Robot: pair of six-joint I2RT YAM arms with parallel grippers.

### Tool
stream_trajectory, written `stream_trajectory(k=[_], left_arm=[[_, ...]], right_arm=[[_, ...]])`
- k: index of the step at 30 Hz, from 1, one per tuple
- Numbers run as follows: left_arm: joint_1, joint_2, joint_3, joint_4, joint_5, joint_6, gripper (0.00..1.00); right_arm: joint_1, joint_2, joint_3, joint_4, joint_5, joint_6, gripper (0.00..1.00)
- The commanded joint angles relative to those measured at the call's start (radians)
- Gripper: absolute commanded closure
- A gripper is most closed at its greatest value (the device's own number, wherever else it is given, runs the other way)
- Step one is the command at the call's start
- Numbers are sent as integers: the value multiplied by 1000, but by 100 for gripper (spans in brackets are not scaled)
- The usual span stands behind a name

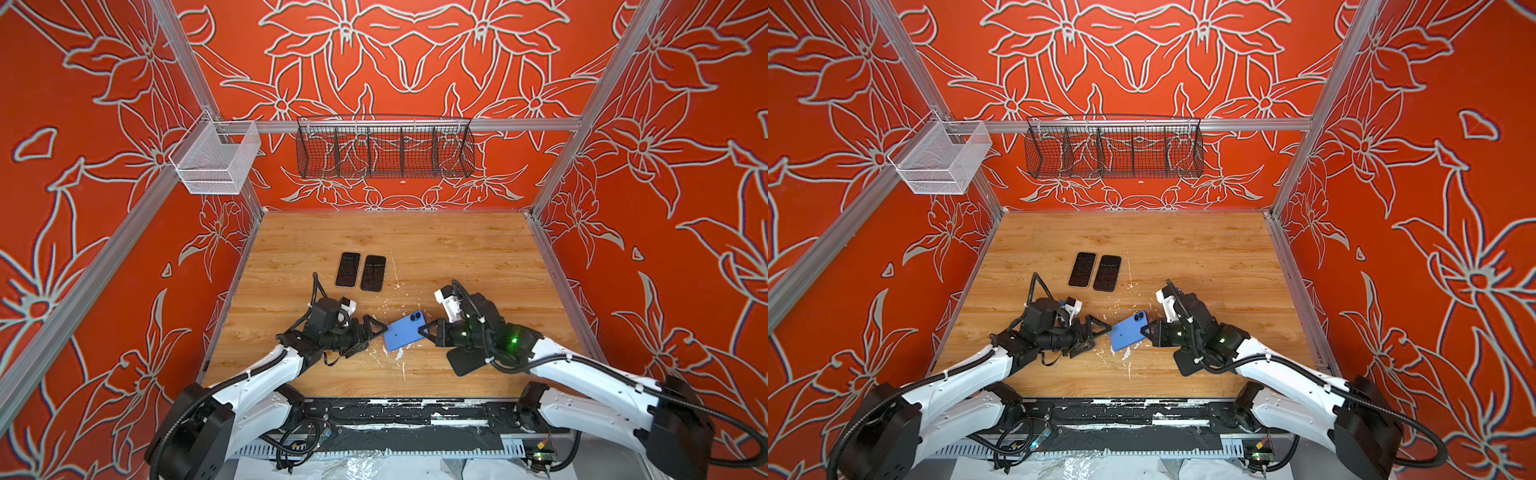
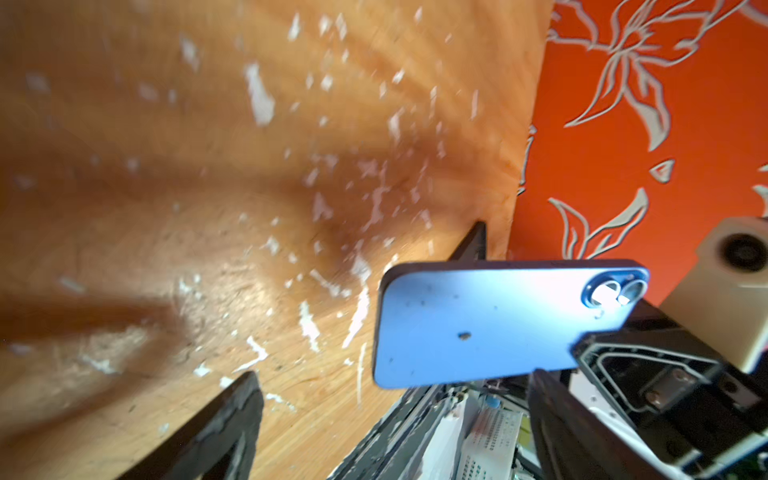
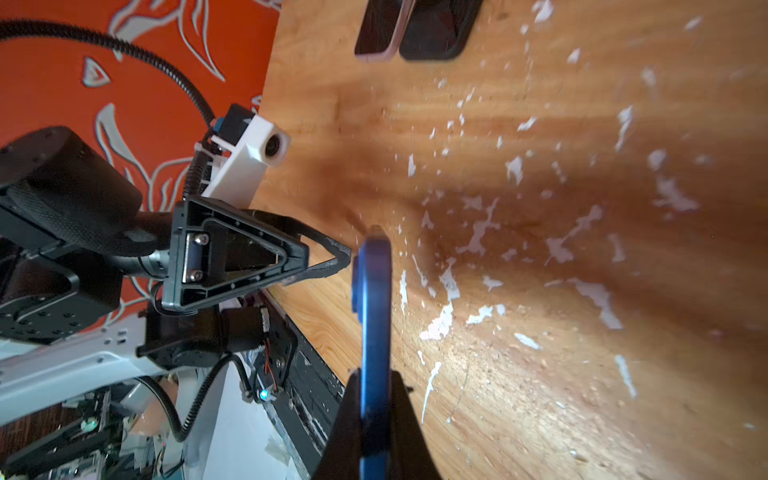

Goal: Put the phone into the phone case
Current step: 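Lift the blue phone with both grippers and carry it farther from the robot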

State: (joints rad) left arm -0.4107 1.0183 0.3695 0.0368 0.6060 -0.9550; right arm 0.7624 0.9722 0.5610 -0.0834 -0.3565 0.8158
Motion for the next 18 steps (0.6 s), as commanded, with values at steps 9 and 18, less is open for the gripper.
stream_trajectory(k=[9, 18], left_arm=[[112, 30, 182, 150, 228, 24, 3], [112, 67, 191, 351, 331, -10, 0]], right_arm=[[-244, -84, 192, 24, -239, -15, 100], [-265, -12, 180, 243, -392, 150, 100]])
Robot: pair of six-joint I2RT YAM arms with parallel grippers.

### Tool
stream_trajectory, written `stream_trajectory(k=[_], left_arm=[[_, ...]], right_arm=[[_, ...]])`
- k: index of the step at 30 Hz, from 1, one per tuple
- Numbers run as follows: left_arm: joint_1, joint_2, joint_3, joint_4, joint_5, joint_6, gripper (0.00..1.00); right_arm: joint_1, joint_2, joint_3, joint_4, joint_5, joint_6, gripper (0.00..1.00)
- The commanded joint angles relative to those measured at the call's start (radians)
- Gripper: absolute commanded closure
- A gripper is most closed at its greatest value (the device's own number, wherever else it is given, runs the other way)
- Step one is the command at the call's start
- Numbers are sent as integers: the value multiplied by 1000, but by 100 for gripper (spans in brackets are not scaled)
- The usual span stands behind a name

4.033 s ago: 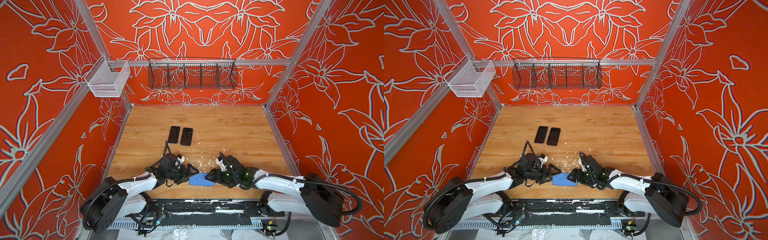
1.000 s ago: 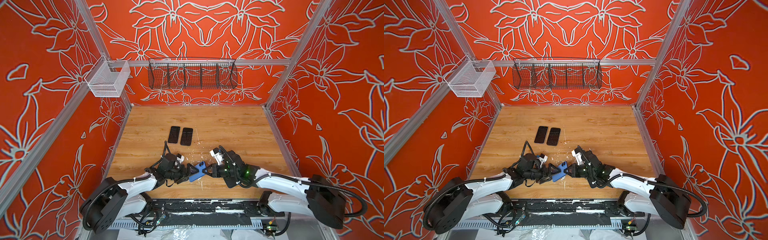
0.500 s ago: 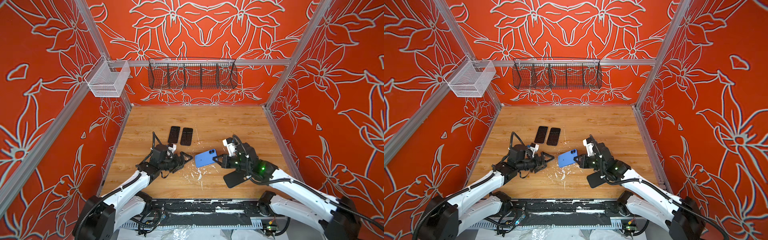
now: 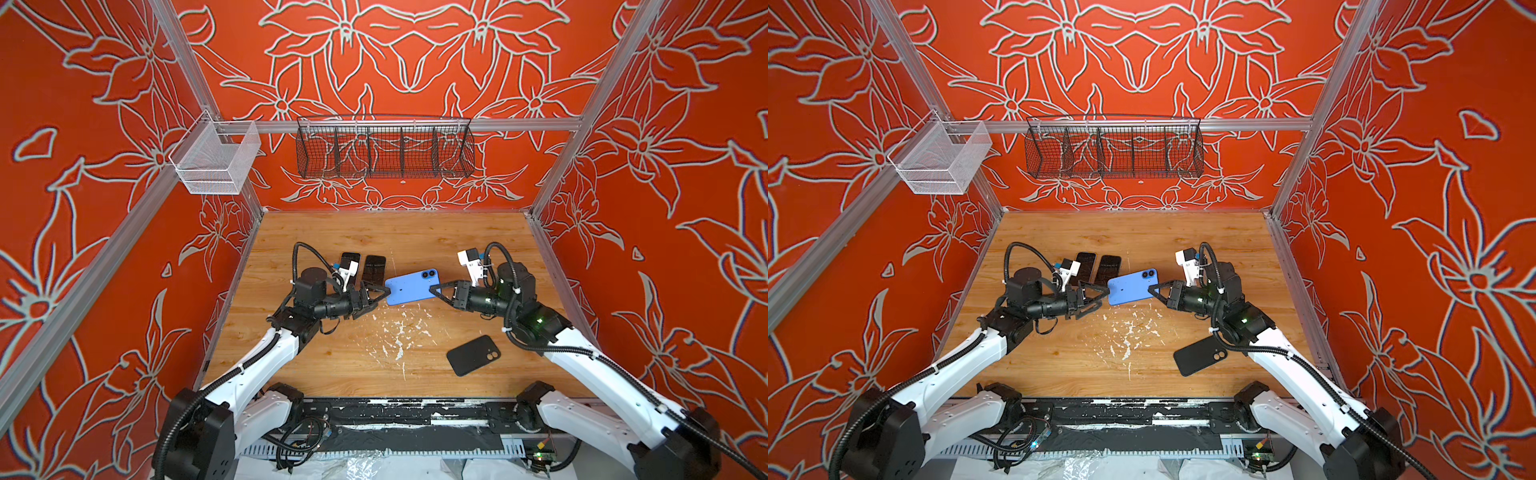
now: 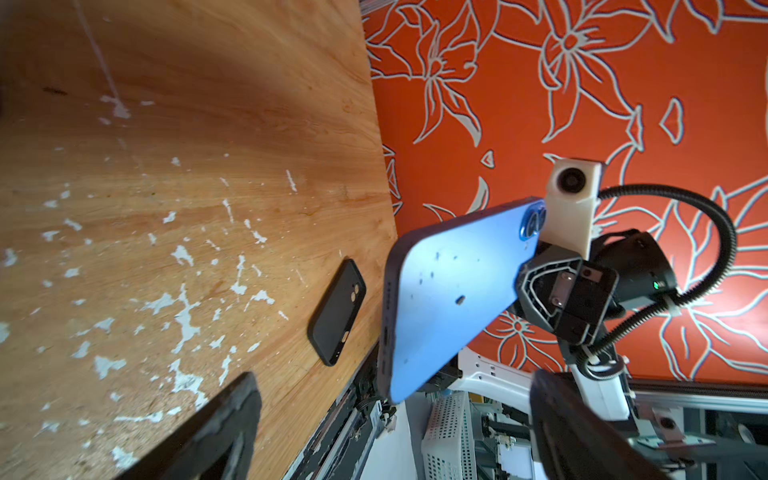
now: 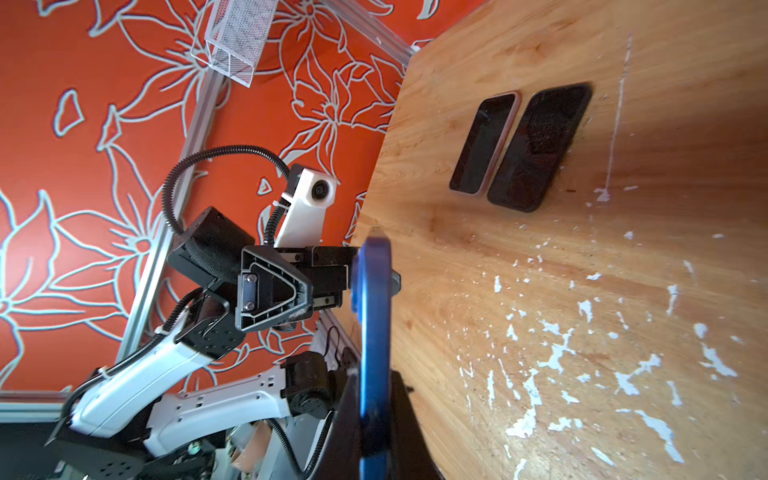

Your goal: Put the phone into the phone case

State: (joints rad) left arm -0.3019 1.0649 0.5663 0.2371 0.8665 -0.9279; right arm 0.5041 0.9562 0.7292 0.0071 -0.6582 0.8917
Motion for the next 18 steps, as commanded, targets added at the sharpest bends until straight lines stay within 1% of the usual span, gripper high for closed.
stream_trajectory(k=[1, 3, 6, 9, 11, 13, 18], left_arm=[[1, 29, -9, 193, 81, -58, 1], [-1, 45, -5, 244, 97, -81, 4], [-10, 61, -3, 289, 119, -94, 11], [-12, 54, -8, 318, 129, -102, 28], [-12, 41, -20, 348, 126, -115, 42], [-13, 33, -32, 387, 125, -131, 49], [-13, 32, -66, 514, 120, -186, 62]], right_arm=[[-7, 13, 4, 177, -100, 91, 100], [-8, 22, -8, 214, -102, 115, 100], [-9, 37, -19, 279, -103, 150, 100], [-9, 60, -23, 311, -112, 170, 100], [-11, 73, -30, 326, -112, 181, 100], [-11, 81, -37, 343, -114, 193, 100], [-16, 99, -53, 371, -114, 223, 100]])
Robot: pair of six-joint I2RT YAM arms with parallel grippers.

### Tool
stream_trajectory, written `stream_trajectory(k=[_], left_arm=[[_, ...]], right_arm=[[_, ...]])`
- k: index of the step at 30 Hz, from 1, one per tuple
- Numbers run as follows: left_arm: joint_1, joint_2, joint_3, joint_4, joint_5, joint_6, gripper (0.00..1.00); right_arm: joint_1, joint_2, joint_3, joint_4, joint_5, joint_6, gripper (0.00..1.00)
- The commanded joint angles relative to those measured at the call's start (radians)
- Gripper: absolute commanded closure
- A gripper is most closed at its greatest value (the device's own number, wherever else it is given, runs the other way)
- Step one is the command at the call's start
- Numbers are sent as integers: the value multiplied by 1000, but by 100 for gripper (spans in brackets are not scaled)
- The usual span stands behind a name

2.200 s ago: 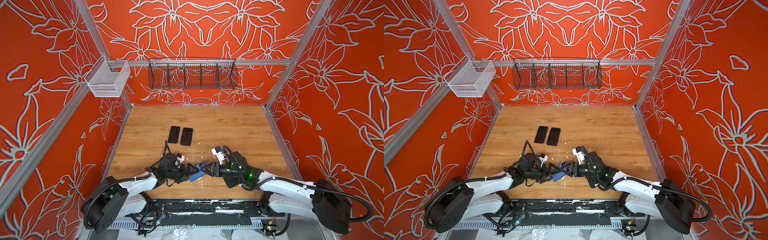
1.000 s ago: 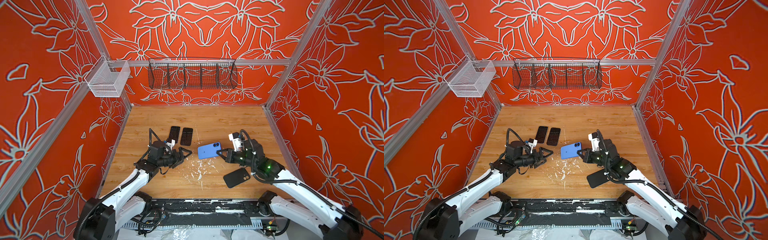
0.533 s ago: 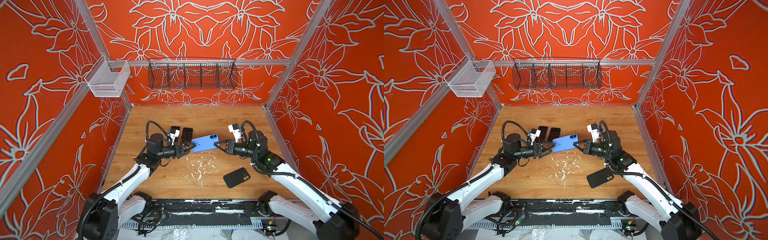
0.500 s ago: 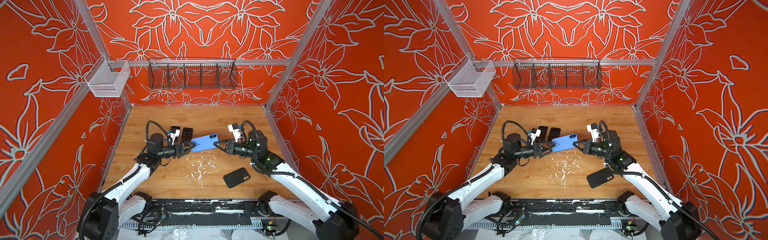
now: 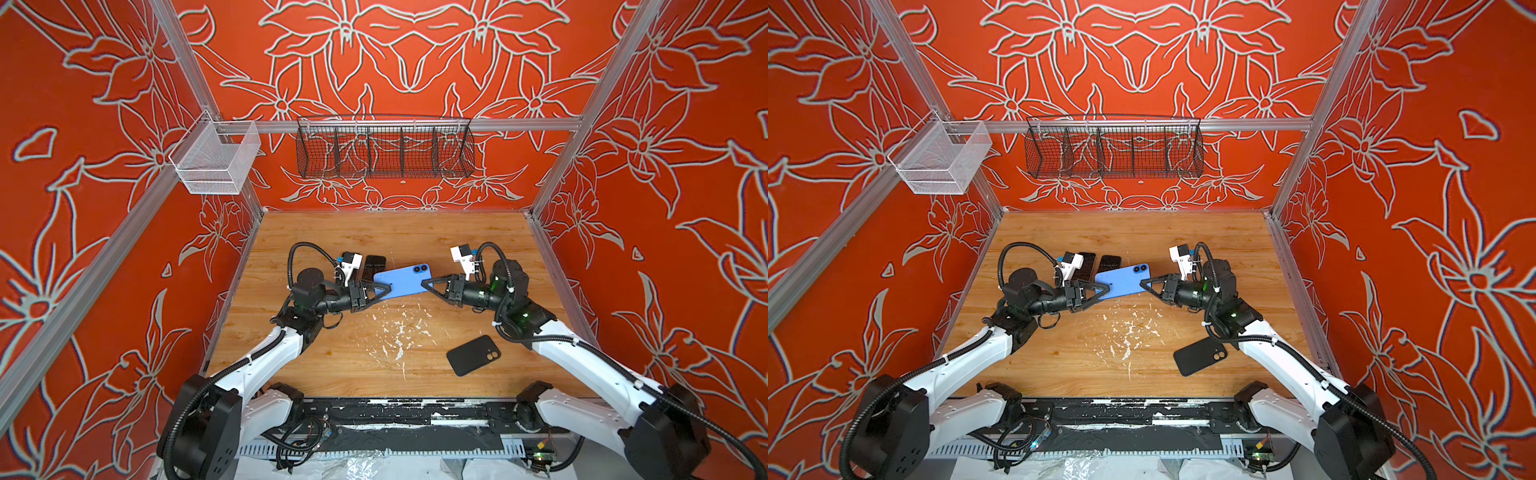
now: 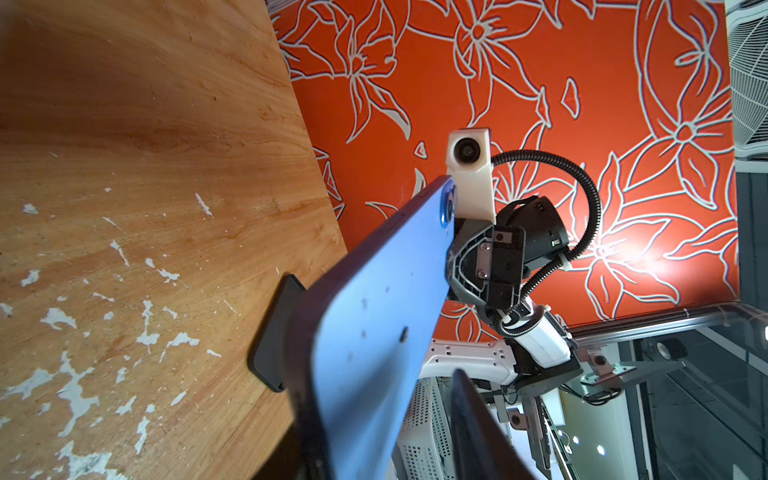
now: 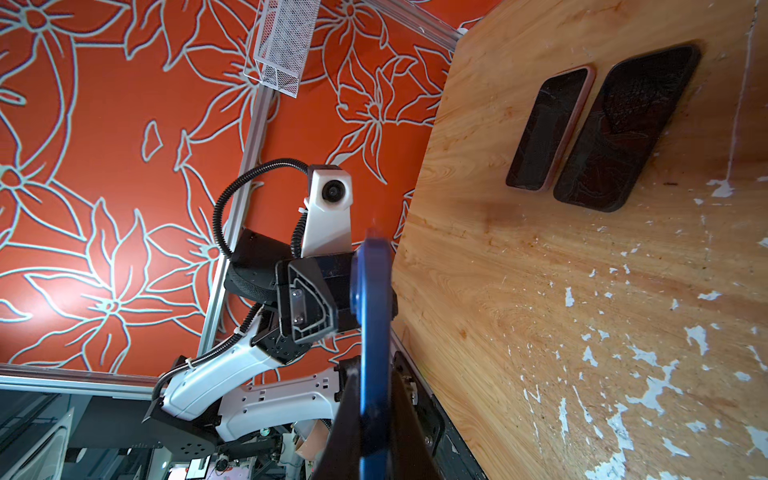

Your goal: Put the phone into the phone case

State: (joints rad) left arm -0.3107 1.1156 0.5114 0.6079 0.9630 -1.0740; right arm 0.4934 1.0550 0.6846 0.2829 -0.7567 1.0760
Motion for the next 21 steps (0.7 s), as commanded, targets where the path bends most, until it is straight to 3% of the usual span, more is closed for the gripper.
stream_trajectory(k=[1, 10, 15, 18, 21], left_arm=[[-5, -19, -15, 160, 25, -46, 66], [-5, -29, -14, 155, 13, -19, 93], [-5, -58, -1, 86, -20, 26, 100], [-5, -112, 32, -71, -72, 123, 100], [-6, -185, 116, -306, -134, 298, 100]], right_arm=[[-8, 2, -12, 95, -15, 43, 100], [-33, 17, -33, 104, -12, 84, 99], [-70, -3, -24, 76, -15, 85, 64], [-105, -34, -19, 35, -18, 77, 50], [-149, -83, -2, -42, -20, 61, 42]])
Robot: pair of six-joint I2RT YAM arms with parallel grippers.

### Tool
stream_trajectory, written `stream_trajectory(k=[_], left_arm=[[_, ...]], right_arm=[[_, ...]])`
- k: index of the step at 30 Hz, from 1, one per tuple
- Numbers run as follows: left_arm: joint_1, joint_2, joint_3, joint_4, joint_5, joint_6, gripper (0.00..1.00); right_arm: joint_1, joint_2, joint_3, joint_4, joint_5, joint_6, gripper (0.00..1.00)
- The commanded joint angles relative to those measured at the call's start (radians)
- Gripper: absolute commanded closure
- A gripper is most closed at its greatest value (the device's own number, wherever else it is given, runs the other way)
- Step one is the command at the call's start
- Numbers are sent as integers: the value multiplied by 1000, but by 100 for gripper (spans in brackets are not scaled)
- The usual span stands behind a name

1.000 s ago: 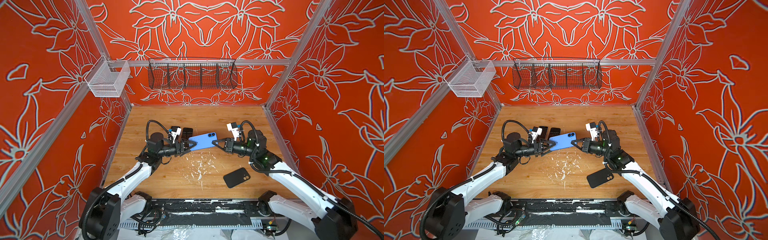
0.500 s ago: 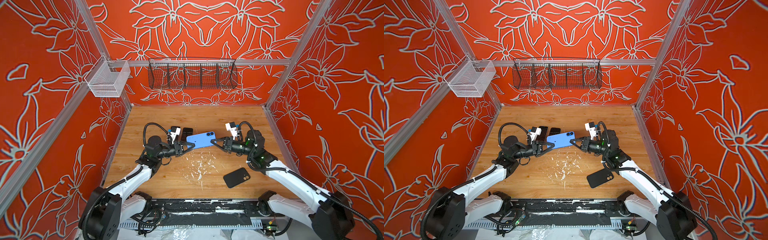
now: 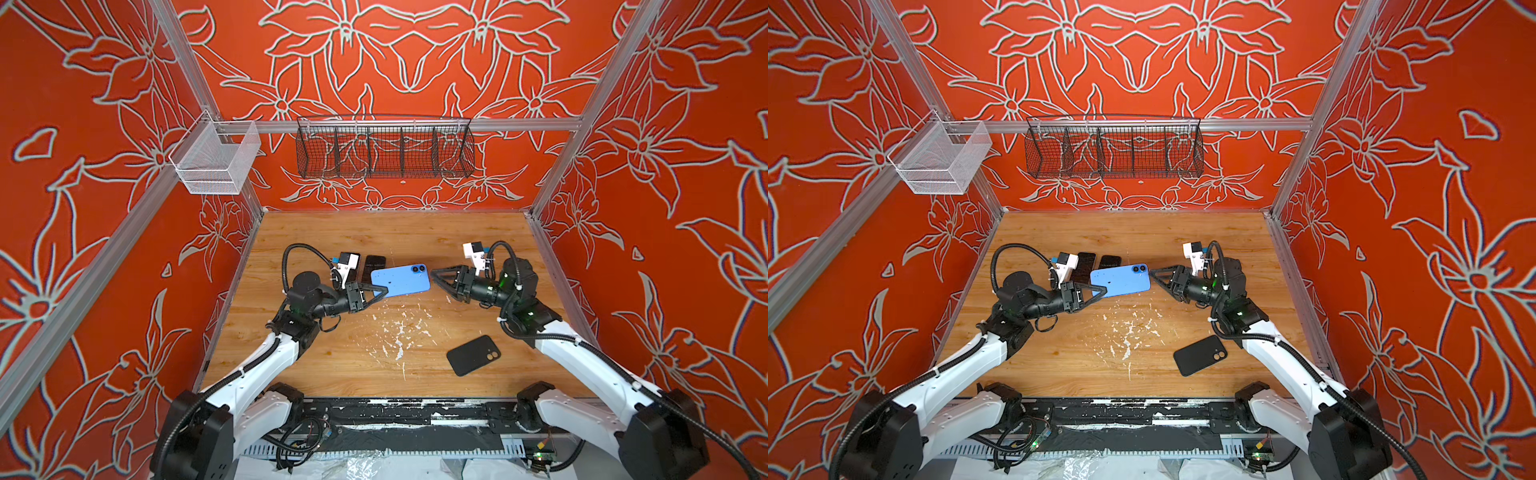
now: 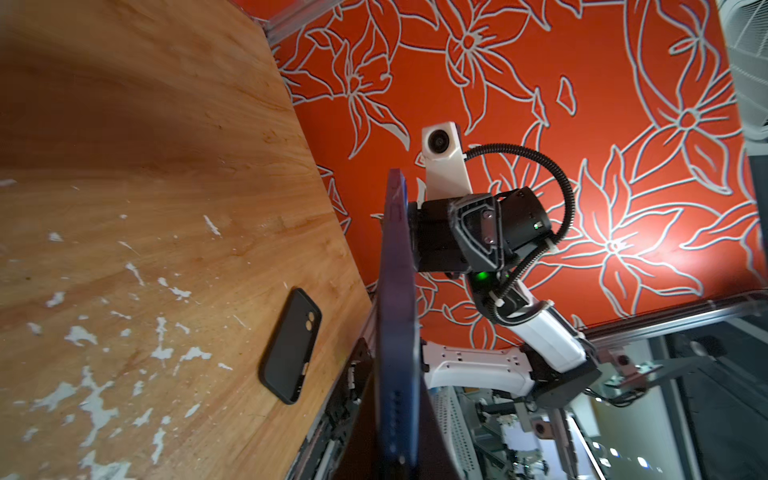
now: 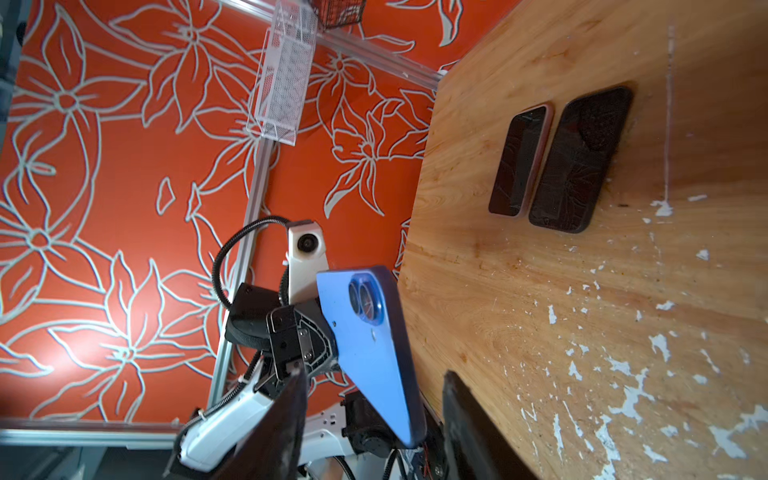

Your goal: Put the phone into the phone case

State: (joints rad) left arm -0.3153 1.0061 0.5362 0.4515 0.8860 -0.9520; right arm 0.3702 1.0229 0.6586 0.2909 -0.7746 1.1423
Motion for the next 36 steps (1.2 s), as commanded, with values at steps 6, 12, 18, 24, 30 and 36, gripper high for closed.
stream_trajectory(k=[6, 12, 18, 24, 30, 36], left_arm=[[-52, -133, 296, -575, -291, 661, 100], [-194, -179, 218, -503, -407, 1340, 100], [-212, -161, 145, -279, -441, 1631, 100], [-232, -139, 93, -183, -334, 1950, 100], [-301, -126, 82, -143, -346, 2083, 100], [-309, -107, 77, -87, -296, 2088, 100]], right_arm=[[-105, -117, 134, -311, -8, -30, 37], [-114, -64, 296, -641, -74, -81, 35], [-116, -50, 258, -578, -221, 29, 35], [-115, -64, 208, -525, -298, 122, 35], [-114, -63, 134, -392, -333, 243, 34], [-113, -53, 61, -284, -365, 328, 36]])
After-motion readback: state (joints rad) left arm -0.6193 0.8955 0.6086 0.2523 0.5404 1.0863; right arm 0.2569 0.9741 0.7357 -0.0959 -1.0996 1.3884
